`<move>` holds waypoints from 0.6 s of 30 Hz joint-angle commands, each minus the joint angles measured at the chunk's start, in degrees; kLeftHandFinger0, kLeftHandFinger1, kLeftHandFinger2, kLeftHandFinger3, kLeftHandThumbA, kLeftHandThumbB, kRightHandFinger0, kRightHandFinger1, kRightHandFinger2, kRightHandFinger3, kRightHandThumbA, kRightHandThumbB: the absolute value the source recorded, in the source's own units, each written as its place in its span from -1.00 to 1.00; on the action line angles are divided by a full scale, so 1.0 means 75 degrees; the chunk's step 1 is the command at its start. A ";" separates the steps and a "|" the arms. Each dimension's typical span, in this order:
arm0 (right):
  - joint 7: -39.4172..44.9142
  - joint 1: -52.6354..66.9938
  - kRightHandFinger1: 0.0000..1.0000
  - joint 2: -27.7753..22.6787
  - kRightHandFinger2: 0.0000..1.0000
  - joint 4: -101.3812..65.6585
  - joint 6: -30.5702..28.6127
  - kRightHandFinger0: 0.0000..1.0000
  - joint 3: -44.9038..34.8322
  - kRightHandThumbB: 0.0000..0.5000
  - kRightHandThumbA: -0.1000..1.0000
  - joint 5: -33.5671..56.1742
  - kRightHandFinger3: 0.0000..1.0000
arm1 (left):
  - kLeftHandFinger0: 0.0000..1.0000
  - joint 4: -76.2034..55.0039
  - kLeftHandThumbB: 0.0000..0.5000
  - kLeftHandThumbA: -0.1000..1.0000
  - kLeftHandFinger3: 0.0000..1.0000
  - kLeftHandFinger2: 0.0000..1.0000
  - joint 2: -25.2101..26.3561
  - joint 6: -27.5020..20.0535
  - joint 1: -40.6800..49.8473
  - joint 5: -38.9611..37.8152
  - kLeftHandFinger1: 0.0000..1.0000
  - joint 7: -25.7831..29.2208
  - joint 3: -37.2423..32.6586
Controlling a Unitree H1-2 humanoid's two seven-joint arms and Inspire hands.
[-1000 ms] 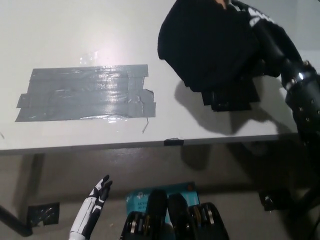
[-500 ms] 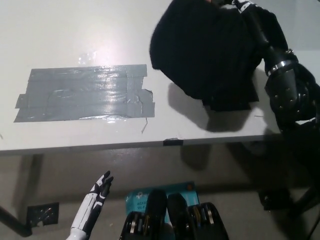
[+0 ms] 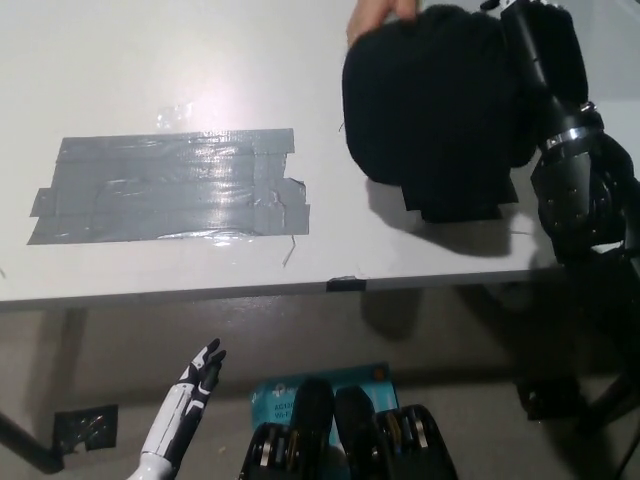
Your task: A person hands a black t-shirt to the robot and rhe robot picks it up with its right hand and places it on the black spot on the desk infron tof it
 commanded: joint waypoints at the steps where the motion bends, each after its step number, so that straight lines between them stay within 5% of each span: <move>1: -0.1257 -0.1076 0.07 -0.0190 0.88 0.0192 -0.0873 -0.99 -0.0171 -0.27 -1.00 -0.0421 0.99 | 1.00 -0.0094 1.00 1.00 1.00 1.00 0.0159 -0.0255 -0.0070 0.0037 1.00 -0.0045 0.0059; 6: -0.1269 -0.1621 -0.02 -0.0205 0.77 0.1235 -0.1160 -1.00 -0.0126 -0.39 -1.00 -0.0242 0.97 | 1.00 -0.0153 1.00 1.00 1.00 1.00 0.0164 -0.0154 -0.0082 0.0009 1.00 -0.0084 0.0049; 12: -0.1393 -0.2274 -0.01 -0.0185 0.97 0.2829 -0.1188 -1.00 0.0561 -0.24 -1.00 -0.0813 0.96 | 1.00 -0.0260 1.00 1.00 1.00 1.00 0.0134 0.0045 -0.0099 0.0088 1.00 -0.0023 0.0056; 14: -0.1265 -0.2387 -0.16 -0.0240 0.77 0.3648 -0.1490 -1.00 0.1025 -0.34 -1.00 -0.0974 0.80 | 1.00 -0.0312 1.00 1.00 1.00 1.00 0.0121 0.0049 -0.0108 0.0149 1.00 0.0001 0.0034; 18: -0.1352 -0.2585 0.02 -0.0186 0.84 0.4704 -0.1507 -0.95 0.1674 -0.20 -1.00 -0.1244 0.67 | 1.00 -0.0386 1.00 1.00 1.00 1.00 0.0155 0.0075 -0.0123 0.0136 1.00 -0.0027 0.0056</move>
